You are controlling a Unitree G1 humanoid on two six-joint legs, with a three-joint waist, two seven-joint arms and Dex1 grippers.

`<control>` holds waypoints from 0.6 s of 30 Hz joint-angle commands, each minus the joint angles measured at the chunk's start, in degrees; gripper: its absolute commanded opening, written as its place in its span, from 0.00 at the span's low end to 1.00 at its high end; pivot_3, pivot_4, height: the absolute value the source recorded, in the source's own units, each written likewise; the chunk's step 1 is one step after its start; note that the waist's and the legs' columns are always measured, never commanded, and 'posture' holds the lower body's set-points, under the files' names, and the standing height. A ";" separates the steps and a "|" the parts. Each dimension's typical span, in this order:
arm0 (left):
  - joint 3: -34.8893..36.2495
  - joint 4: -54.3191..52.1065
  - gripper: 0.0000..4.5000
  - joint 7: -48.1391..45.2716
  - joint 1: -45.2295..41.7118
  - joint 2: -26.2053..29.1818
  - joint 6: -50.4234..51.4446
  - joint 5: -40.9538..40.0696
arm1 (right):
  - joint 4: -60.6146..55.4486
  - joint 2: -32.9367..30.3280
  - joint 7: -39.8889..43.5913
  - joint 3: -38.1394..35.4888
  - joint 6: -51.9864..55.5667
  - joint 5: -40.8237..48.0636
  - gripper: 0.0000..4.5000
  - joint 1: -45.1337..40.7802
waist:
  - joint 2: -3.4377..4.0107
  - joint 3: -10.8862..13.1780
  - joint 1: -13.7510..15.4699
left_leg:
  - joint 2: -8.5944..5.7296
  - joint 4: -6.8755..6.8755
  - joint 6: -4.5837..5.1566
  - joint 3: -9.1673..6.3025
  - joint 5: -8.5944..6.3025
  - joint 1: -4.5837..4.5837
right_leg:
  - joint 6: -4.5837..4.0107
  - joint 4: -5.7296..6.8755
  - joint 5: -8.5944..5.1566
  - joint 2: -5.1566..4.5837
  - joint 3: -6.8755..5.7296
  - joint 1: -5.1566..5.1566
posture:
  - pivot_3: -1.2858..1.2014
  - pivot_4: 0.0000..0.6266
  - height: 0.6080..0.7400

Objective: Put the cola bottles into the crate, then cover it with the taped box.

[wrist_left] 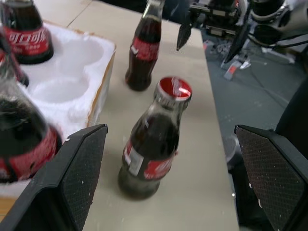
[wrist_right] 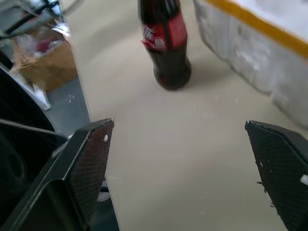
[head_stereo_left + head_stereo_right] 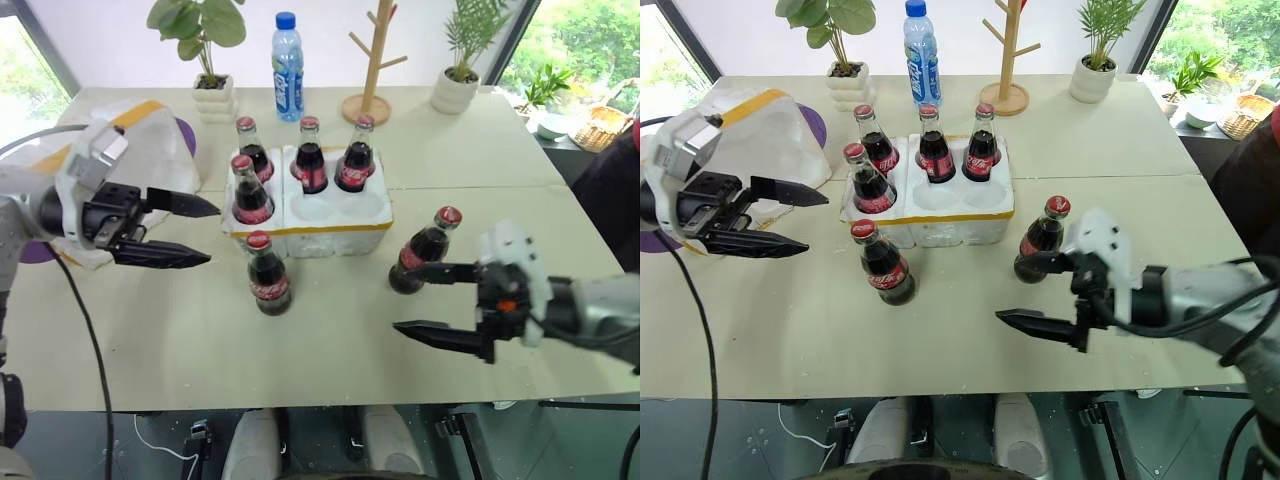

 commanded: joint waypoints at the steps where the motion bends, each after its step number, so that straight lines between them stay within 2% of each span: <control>1: 0.33 -1.28 0.98 -0.64 1.46 2.86 -1.83 -1.17 | -2.03 4.86 -5.56 7.01 -6.51 -6.73 1.00 1.30 | -0.01 0.00 -0.01 | 0.00 0.00 0.00 0.00 0.00 0.00 | 0.00 0.00 0.00 -0.01 0.01 0.00 | 0.52 0.24 1.00; 4: 0.24 -2.88 0.98 -0.64 4.72 5.28 -3.84 -1.76 | 0.55 10.83 -10.04 14.77 -11.37 -13.65 1.00 0.36 | -0.05 -0.03 -0.15 | 0.00 0.00 0.00 0.00 0.00 0.00 | -0.02 0.00 -0.02 0.00 0.02 -0.02 | 0.52 0.24 1.00; 9: 0.64 -3.50 0.98 -0.64 8.24 8.09 -6.49 -2.28 | 7.83 17.98 -11.87 25.59 -17.96 -22.93 1.00 -3.49 | -0.09 -0.04 -0.02 | 0.01 0.00 0.00 -0.01 0.00 -0.01 | -0.17 0.00 -0.11 0.02 0.01 -0.02 | 0.52 0.24 1.00; 18: 3.43 -4.33 0.98 -0.37 9.46 7.02 -5.95 -0.96 | 18.64 25.47 -6.56 34.80 -25.01 -28.92 1.00 -11.35 | -0.08 -0.04 -0.05 | 0.00 0.00 0.00 0.00 0.00 -0.01 | -0.08 0.01 -0.06 0.05 0.00 -0.02 | 0.52 0.24 1.00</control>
